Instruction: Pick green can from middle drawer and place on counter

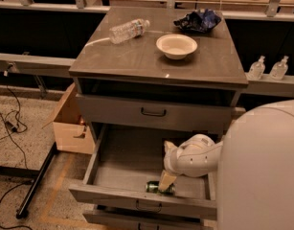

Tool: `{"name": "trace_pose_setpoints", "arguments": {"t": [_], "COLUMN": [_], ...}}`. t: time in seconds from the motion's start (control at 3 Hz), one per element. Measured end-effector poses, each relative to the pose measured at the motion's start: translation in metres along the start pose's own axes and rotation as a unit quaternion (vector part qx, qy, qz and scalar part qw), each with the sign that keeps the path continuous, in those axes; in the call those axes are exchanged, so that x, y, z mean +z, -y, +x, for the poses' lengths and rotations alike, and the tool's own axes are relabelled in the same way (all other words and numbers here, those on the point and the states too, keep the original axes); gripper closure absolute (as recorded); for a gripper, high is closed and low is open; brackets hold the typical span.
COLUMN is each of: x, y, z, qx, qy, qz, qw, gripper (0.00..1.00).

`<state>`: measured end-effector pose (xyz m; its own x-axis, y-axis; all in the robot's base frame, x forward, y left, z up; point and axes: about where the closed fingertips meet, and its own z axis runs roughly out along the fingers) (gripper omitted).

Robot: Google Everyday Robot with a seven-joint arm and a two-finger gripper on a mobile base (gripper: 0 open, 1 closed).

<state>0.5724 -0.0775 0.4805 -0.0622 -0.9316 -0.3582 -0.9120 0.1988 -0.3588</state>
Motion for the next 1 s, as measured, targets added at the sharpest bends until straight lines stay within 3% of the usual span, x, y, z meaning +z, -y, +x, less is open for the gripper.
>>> {"name": "trace_pose_setpoints", "arguments": {"t": [1.0], "x": [0.034], "y": [-0.031], "z": [-0.001], "qx": [0.012], "qy": [0.000], "qz": [-0.032], "qw": [0.9994], "gripper": [0.00]}}
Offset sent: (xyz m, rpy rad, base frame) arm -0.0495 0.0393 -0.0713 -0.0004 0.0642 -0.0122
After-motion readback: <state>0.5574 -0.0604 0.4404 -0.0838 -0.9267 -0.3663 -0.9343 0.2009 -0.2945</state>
